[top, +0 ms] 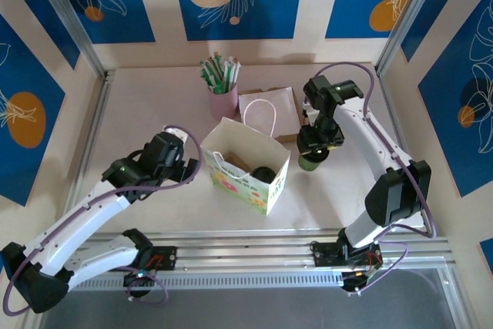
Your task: Pack the takeout coffee
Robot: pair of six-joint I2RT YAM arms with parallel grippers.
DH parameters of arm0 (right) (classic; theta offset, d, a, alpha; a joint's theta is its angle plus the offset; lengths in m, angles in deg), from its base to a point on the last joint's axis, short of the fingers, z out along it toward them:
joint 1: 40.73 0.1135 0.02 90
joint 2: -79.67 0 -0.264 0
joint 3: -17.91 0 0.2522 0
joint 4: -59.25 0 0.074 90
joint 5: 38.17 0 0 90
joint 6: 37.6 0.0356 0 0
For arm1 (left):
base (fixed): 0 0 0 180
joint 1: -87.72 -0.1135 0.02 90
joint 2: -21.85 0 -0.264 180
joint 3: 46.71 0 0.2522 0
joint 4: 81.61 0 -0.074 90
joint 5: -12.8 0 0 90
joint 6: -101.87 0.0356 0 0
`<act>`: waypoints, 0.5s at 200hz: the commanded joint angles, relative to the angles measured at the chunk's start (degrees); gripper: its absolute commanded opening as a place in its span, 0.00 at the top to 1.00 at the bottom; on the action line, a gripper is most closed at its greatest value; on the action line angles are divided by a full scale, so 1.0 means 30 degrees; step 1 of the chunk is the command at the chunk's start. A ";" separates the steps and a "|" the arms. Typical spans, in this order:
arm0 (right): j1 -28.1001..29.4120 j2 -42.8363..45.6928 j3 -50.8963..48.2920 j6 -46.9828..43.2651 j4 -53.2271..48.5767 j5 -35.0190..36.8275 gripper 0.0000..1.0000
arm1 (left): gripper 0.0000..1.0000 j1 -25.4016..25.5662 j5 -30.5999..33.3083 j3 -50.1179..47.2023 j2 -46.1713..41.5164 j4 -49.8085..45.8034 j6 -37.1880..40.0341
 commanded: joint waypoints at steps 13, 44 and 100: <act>0.0538 0.0729 0.1528 0.0381 -0.1664 0.0003 0.33 | 0.00 -0.0103 0.0698 0.0553 -0.0479 0.0283 0.0021; 0.1160 0.0816 0.2628 0.0473 -0.2549 0.0185 0.33 | 0.00 -0.0147 0.0903 0.0496 -0.0494 0.0239 0.0056; 0.1886 0.1012 0.4525 0.0678 -0.3927 0.0498 0.33 | 0.00 -0.0182 0.0932 0.0375 -0.0529 0.0330 0.0060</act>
